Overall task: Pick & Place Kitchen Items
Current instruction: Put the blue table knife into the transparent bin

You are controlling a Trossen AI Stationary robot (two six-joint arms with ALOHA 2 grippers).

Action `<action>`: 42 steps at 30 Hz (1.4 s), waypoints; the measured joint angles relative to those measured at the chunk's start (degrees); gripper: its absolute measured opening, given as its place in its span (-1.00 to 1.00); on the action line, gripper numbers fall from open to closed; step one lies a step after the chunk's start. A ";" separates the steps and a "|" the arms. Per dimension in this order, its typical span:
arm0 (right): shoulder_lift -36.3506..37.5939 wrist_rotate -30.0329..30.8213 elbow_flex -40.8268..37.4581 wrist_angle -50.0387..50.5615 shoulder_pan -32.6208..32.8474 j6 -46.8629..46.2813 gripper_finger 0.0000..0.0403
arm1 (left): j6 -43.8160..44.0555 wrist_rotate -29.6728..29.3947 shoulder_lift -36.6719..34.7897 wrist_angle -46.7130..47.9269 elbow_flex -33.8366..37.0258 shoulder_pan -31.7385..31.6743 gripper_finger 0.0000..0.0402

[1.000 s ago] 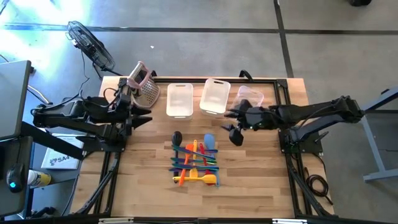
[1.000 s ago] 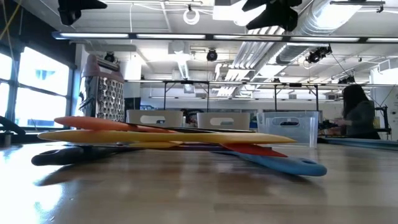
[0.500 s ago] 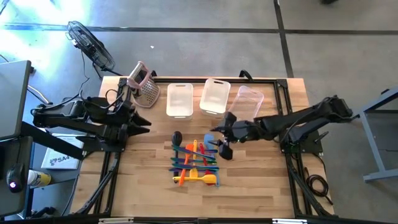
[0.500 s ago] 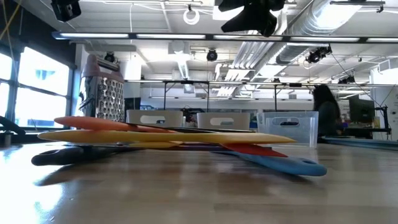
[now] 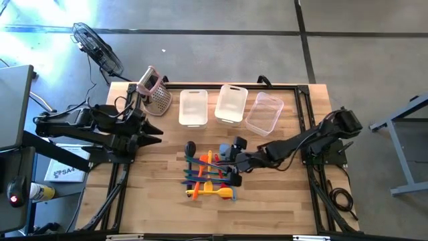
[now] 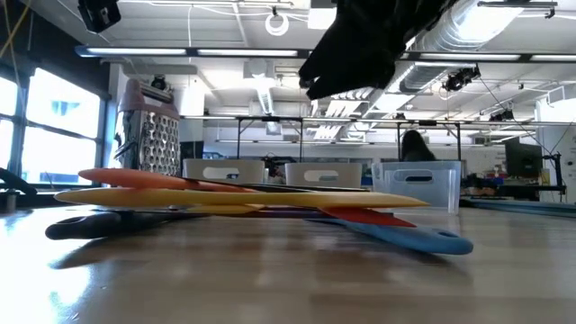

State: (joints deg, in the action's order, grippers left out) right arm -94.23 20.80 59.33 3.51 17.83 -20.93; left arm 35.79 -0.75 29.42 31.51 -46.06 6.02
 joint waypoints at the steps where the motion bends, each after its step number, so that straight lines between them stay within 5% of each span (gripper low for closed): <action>1: -0.66 -0.18 0.00 -0.72 -0.24 0.13 0.19 | 0.01 -0.07 0.24 0.55 0.00 0.00 0.08; 22: -7.81 -1.35 2.45 -5.42 -1.49 9.46 0.19 | 0.03 3.48 1.87 4.77 0.00 0.00 0.08; 30: -15.29 -3.41 10.22 0.36 -1.93 13.88 0.19 | 0.04 3.93 1.82 5.52 0.00 -0.01 0.08; 42: -15.06 -4.24 10.50 9.96 -1.84 14.81 0.19 | 0.68 4.43 1.87 5.98 0.00 0.00 0.08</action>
State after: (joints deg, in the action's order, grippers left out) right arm -109.30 16.56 69.83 13.47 15.99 -6.12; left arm 36.47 3.68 31.29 37.50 -46.06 6.02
